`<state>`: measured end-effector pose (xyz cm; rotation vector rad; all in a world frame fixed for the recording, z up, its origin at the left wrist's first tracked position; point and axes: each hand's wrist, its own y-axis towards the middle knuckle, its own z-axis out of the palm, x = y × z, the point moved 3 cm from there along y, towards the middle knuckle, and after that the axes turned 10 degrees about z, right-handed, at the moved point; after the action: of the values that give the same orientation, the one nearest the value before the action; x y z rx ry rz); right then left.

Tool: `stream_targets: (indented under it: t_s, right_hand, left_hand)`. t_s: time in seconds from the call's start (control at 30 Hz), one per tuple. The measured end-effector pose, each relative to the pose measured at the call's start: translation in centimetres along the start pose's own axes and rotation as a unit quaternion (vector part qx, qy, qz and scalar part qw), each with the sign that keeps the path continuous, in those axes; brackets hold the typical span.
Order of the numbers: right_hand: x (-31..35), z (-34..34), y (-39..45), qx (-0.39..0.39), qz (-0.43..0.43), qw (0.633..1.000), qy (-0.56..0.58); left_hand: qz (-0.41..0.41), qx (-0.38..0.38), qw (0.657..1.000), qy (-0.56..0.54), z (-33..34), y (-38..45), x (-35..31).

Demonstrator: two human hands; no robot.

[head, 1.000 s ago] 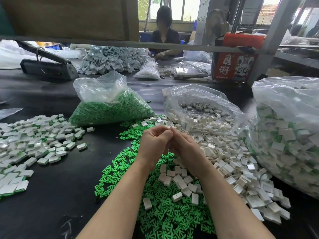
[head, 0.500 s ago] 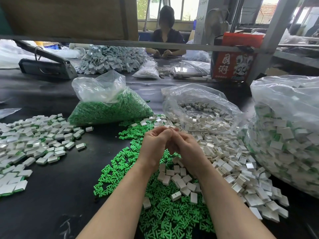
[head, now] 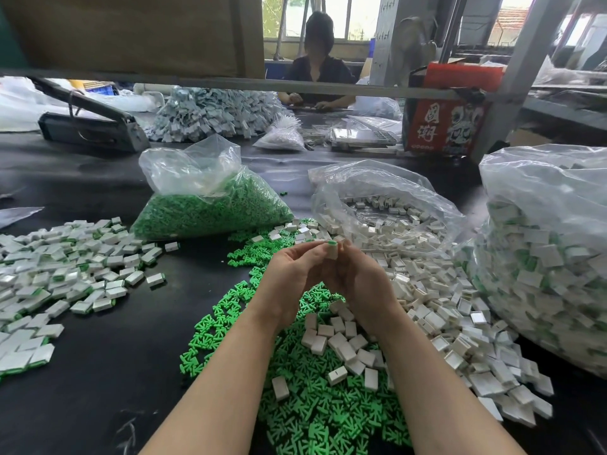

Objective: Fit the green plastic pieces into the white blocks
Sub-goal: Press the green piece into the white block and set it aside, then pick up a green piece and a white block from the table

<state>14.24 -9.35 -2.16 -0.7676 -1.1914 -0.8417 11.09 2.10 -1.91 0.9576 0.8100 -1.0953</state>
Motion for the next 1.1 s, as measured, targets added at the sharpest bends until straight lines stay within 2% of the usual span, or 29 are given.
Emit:
stream_targets:
  t_s: [0.33, 0.47, 0.57, 0.63, 0.7, 0.8, 0.87, 1.0, 1.1]
  right_hand:
    - [0.0, -0.1, 0.0, 0.012, -0.002, 1.0, 0.003]
    - [0.2, -0.2, 0.0, 0.007, 0.0, 1.0, -0.002]
    - [0.3, -0.7, 0.0, -0.049, -0.001, 0.998, -0.027]
    - [0.6, -1.2, 0.1, -0.096, -0.009, 0.995, -0.031]
    - [0.9, -1.6, 0.0, -0.131, -0.026, 0.99, -0.041]
    - [1.4, -1.8, -0.1, -0.172, -0.054, 0.981, -0.072]
    - [1.4, -1.9, -0.1, -0.193, -0.061, 0.975, -0.091]
    - [1.1, -2.0, 0.1, -0.237, -0.088, 0.942, -0.222]
    - [0.8, -1.9, 0.4, -0.248, -0.097, 0.884, -0.385]
  left_hand:
    - [0.006, 0.027, 1.0, 0.002, -0.1, 0.0, -0.3]
    - [0.034, 0.007, 0.996, 0.087, -0.6, 0.1, -1.2]
    - [0.054, -0.056, 0.98, 0.186, -3.1, 0.5, -2.6]
    - [0.068, -0.12, 0.941, 0.309, -6.1, 0.6, -3.7]
    - [0.064, -0.178, 0.872, 0.452, -9.3, 0.1, -4.7]
    - [0.002, -0.253, 0.763, 0.595, -13.1, -1.3, -5.6]
    - [-0.053, -0.293, 0.7, 0.649, -14.5, -2.1, -5.9]
    - [-0.107, -0.338, 0.632, 0.689, -15.4, -2.5, -6.4]
    - [-0.141, -0.347, 0.597, 0.71, -15.6, -2.8, -6.5]
